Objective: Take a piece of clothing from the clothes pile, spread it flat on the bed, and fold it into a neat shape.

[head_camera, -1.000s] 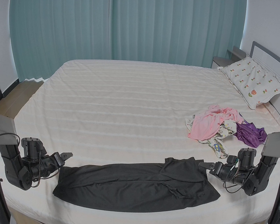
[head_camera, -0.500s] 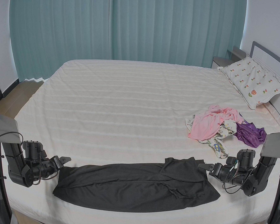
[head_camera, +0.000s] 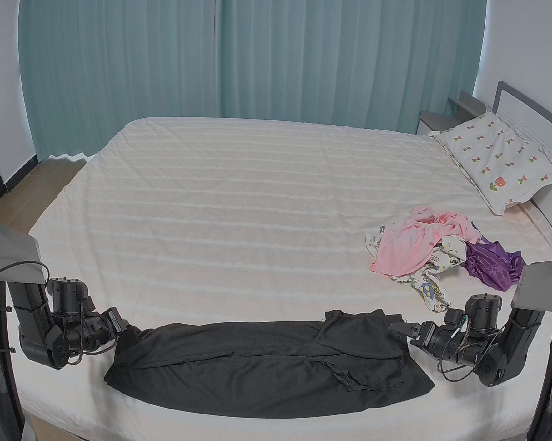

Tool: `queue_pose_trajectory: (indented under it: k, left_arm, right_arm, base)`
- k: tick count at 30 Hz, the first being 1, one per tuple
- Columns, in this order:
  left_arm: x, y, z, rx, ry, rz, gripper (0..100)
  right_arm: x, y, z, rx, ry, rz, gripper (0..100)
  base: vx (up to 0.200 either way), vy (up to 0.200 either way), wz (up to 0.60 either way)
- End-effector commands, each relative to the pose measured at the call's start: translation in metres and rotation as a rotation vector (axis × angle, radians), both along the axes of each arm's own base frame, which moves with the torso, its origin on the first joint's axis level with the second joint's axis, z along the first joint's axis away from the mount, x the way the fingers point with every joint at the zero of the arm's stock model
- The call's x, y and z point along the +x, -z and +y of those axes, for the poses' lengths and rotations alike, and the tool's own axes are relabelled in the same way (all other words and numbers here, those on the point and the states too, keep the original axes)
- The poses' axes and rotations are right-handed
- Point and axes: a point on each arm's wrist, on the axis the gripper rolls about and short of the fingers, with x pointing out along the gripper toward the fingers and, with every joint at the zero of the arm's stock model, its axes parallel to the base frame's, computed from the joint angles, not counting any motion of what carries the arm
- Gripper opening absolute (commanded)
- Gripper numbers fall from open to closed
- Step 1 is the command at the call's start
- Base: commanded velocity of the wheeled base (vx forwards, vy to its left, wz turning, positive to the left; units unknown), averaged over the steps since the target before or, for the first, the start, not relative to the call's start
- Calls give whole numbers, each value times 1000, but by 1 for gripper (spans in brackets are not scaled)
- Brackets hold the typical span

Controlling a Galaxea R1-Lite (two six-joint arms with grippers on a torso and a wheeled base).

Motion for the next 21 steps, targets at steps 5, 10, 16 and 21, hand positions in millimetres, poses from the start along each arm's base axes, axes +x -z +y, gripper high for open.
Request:
queue_pose_trajectory:
  k: [5, 10, 16, 21]
  left_arm:
    - [4, -10, 9, -18, -52, -45, 0]
    - [13, -23, 10, -106, -117, -90, 0]
    - [14, -15, 11, -117, -129, -64, 0]
    - [17, -10, 12, -114, -130, -56, 0]
  right_arm:
    - [1, 0, 0, 1, 0, -9, 100]
    - [2, 3, 0, -1, 1, -5, 100]
    - [2, 3, 0, -1, 1, -5, 100]
    - [2, 3, 0, -1, 3, -5, 100]
  base:
    - [0, 0, 0]
    - [0, 0, 0]
    - [0, 0, 0]
    - [0, 0, 0]
